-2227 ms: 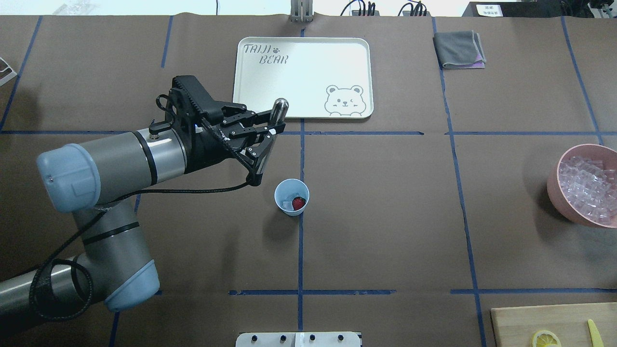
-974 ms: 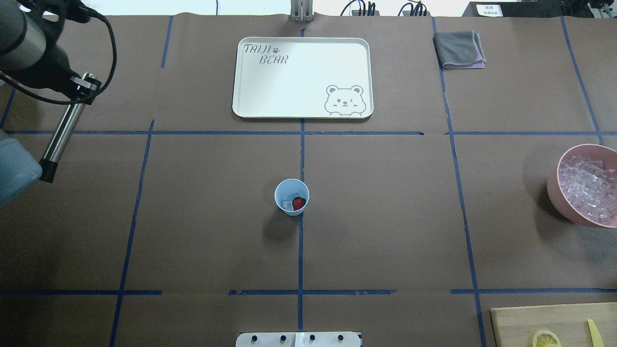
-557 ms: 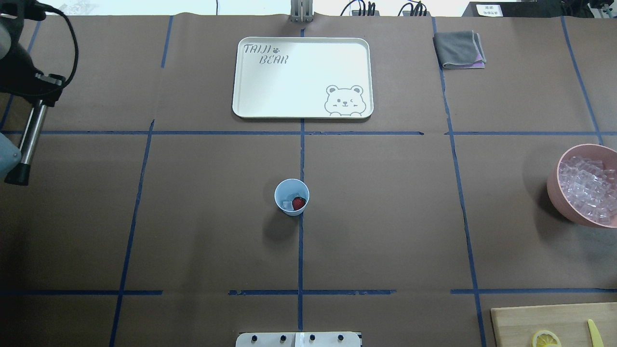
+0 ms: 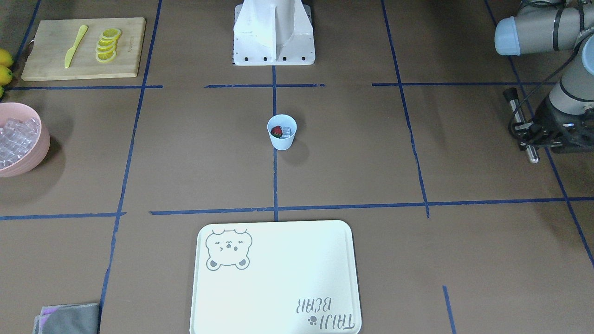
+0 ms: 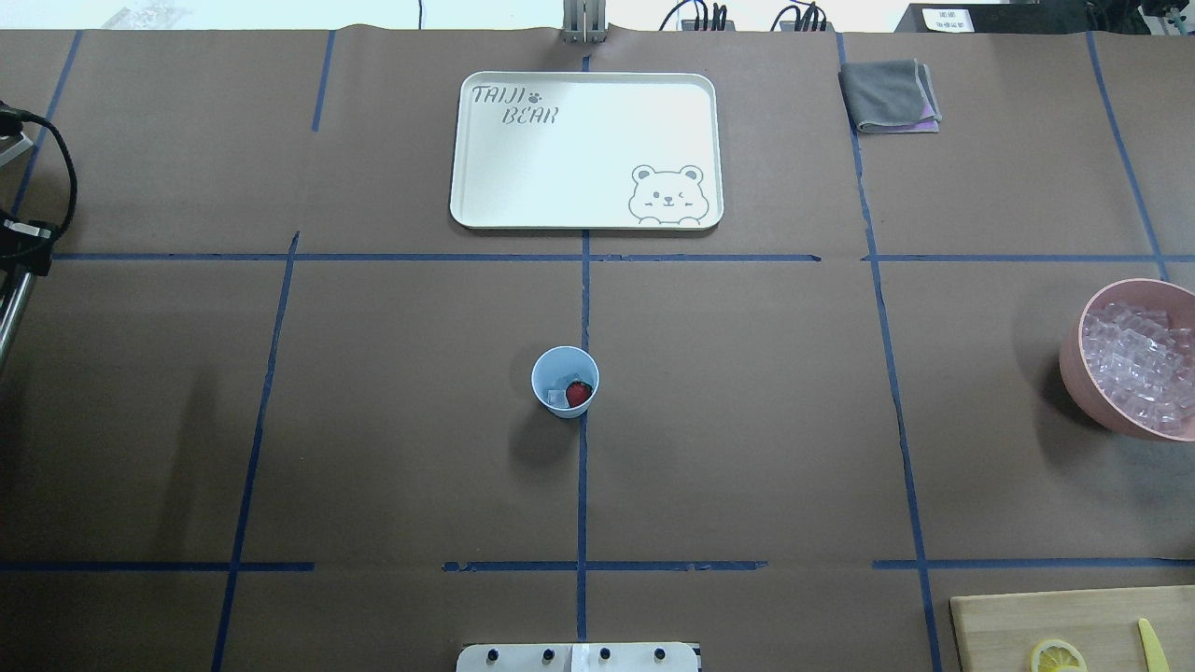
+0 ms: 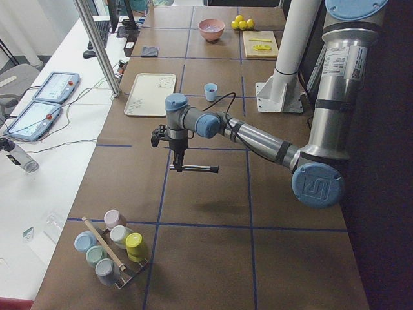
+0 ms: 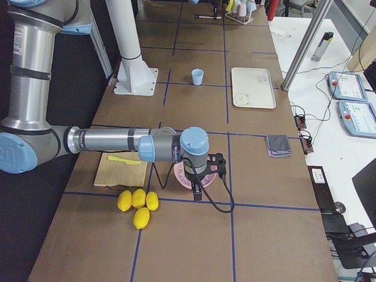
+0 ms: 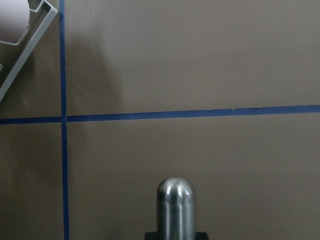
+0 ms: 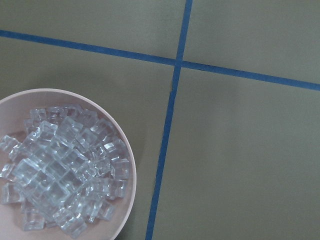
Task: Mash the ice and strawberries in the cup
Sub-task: 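Set the pestle back down by the cup rack and open the left gripper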
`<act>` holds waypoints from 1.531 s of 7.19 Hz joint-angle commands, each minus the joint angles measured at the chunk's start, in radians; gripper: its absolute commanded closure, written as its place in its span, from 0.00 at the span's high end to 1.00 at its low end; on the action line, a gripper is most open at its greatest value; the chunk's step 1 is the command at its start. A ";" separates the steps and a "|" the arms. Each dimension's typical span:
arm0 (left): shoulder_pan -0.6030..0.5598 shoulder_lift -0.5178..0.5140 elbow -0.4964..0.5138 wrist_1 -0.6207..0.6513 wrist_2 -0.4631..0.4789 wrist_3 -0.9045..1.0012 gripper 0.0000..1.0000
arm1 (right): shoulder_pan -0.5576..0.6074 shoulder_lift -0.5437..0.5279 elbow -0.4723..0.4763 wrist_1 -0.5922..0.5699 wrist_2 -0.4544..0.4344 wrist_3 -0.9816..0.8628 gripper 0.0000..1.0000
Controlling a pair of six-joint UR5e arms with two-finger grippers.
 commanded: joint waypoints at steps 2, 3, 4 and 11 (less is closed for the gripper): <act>-0.001 0.059 0.195 -0.279 -0.020 -0.005 0.00 | 0.000 0.002 0.002 0.000 0.000 0.000 1.00; -0.001 0.063 0.225 -0.316 -0.018 -0.007 0.00 | 0.000 0.002 0.002 0.000 0.000 0.000 1.00; 0.000 0.068 0.270 -0.383 -0.018 -0.010 0.00 | 0.000 0.002 0.002 0.000 0.000 0.000 1.00; 0.006 0.066 0.324 -0.428 -0.018 -0.071 0.02 | 0.000 0.000 0.002 0.000 0.000 0.000 1.00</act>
